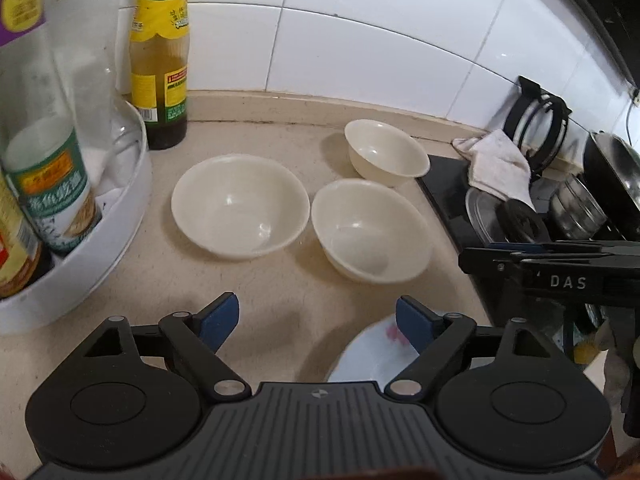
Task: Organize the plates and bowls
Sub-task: 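Move both grippers to a cream bowl and close them on its rim, then lift the cream bowl with both grippers and carry it over another bowl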
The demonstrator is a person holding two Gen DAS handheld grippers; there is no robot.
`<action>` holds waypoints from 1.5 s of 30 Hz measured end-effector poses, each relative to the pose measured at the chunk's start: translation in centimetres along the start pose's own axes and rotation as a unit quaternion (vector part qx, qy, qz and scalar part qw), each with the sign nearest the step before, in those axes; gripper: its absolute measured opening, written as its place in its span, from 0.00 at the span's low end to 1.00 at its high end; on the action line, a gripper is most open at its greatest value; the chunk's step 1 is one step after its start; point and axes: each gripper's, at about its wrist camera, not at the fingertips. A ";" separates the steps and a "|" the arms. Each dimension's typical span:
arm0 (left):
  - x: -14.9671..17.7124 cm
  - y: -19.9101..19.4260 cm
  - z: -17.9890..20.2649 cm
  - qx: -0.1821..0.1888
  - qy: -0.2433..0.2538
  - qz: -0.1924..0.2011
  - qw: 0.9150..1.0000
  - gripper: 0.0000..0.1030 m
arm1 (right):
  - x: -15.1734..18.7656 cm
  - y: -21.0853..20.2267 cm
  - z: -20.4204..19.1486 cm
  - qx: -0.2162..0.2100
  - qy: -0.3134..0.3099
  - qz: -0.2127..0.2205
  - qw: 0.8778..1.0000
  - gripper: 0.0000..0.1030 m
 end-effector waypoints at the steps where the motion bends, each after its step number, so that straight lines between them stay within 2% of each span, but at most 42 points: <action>1: -0.4 0.2 0.1 0.000 -0.001 -0.003 1.000 0.88 | -0.5 0.3 0.2 -0.001 -0.001 -0.003 1.000 0.38; 6: -1.7 1.2 1.2 -0.004 -0.005 0.001 1.000 0.88 | -2.8 2.5 1.6 -0.010 0.004 -0.026 1.000 0.38; 9: -2.8 3.1 1.9 0.005 -0.024 -0.019 1.000 0.88 | -3.8 3.8 1.9 -0.019 0.004 -0.040 0.999 0.38; 12: -3.5 4.7 2.1 0.005 -0.047 -0.035 0.998 0.84 | -4.4 5.1 1.9 -0.024 -0.010 -0.053 0.998 0.38; 18: -4.2 6.5 2.4 0.000 -0.071 -0.050 0.996 0.67 | -4.8 7.4 2.7 -0.050 -0.006 -0.082 0.995 0.38; 20: -4.4 7.1 2.2 -0.001 -0.080 -0.057 0.995 0.57 | -4.9 8.2 2.6 -0.051 -0.016 -0.089 0.995 0.38; 21: -4.5 7.3 2.1 -0.001 -0.082 -0.060 0.995 0.52 | -4.9 8.4 2.5 -0.055 -0.019 -0.093 0.994 0.35; 22: -4.6 7.5 2.1 -0.001 -0.082 -0.062 0.995 0.42 | -5.0 8.7 2.5 -0.061 -0.021 -0.096 0.993 0.32; 23: -4.6 7.7 2.2 0.000 -0.080 -0.066 0.995 0.39 | -5.0 8.9 2.4 -0.065 -0.023 -0.097 0.993 0.24; 24: -4.7 7.9 2.1 0.000 -0.078 -0.070 0.994 0.39 | -5.1 9.1 2.3 -0.066 -0.025 -0.098 0.993 0.21; 27: -4.8 8.7 2.2 0.002 -0.075 -0.080 0.994 0.32 | -5.2 9.6 2.3 -0.079 -0.020 -0.106 0.991 0.19; 31: -4.9 8.7 2.1 0.001 -0.063 -0.074 0.995 0.28 | -5.0 9.6 2.5 -0.080 -0.016 -0.105 0.991 0.16; 45: -5.2 6.8 2.0 0.015 -0.047 -0.051 0.998 0.29 | -5.3 7.3 2.3 -0.086 -0.009 -0.074 0.994 0.15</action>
Point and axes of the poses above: each gripper's, at about its wrist camera, not at the fingertips, and y roughly the way its jaws point, z to its right, x to its underside, and after that the axes turned 6 degrees about -z, right-handed
